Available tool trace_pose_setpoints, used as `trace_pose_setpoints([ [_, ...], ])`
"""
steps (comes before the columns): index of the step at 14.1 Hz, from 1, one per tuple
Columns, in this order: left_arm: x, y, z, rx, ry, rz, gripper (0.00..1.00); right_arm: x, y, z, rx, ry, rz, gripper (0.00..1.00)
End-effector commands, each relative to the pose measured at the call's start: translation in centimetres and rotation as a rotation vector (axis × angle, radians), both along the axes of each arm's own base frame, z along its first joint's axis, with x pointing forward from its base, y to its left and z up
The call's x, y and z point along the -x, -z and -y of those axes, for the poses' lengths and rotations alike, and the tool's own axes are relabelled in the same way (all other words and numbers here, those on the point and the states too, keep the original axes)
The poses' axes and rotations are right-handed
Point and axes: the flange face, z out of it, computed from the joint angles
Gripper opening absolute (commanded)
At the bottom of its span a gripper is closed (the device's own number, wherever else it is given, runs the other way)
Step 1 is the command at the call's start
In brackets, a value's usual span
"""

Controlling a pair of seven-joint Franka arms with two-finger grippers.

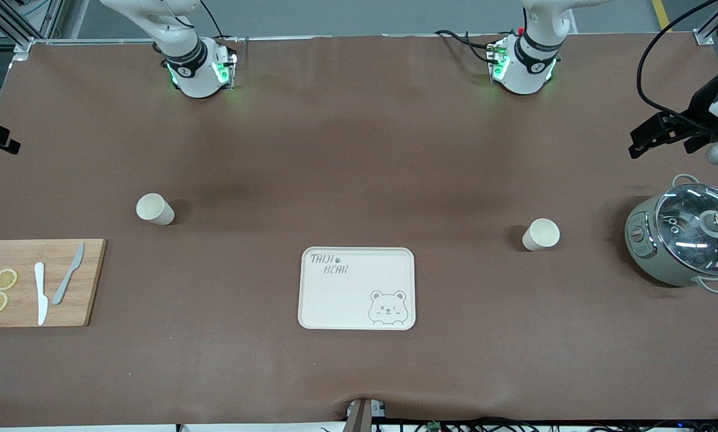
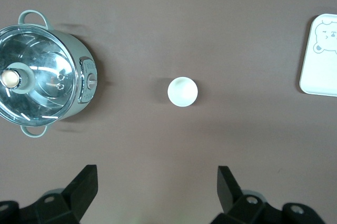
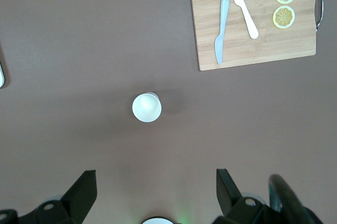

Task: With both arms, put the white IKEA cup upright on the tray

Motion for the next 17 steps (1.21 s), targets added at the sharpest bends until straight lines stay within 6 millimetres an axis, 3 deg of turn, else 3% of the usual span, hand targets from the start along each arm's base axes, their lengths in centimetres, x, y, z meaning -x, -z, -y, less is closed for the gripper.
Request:
trace_pose_setpoints([
  [1,0.3,-0.6,-0.5,-0.026,0.011,-0.011,1.00,-0.1,-0.1,0.4,-0.018,0.015,0.001,1.00],
  [4,0.2,-0.8,-2.4,-0.026,0.027,-0.009,1.00,-0.1,-0.1,0.4,-0.019,0.015,-0.002,1.00],
  [6,-0.6,-2.0,-3.0,-0.044,0.025,0.021,1.00,-0.1,-0.2,0.5,-0.018,0.018,0.003,1.00],
  [8,-1.3,-0.9,-3.4,-0.052,0.026,-0.001,1.00,-0.1,-0.3,0.5,-0.015,0.017,0.009,1.00],
  [11,-2.2,3.4,-5.8,-0.030,-0.012,-0.083,1.00,-0.3,-0.1,0.6,-0.016,0.017,0.006,1.00],
  [17,-2.3,13.1,-4.8,-0.031,-0.045,-0.109,1.00,-0.3,0.0,0.6,-0.016,0.018,0.004,1.00],
])
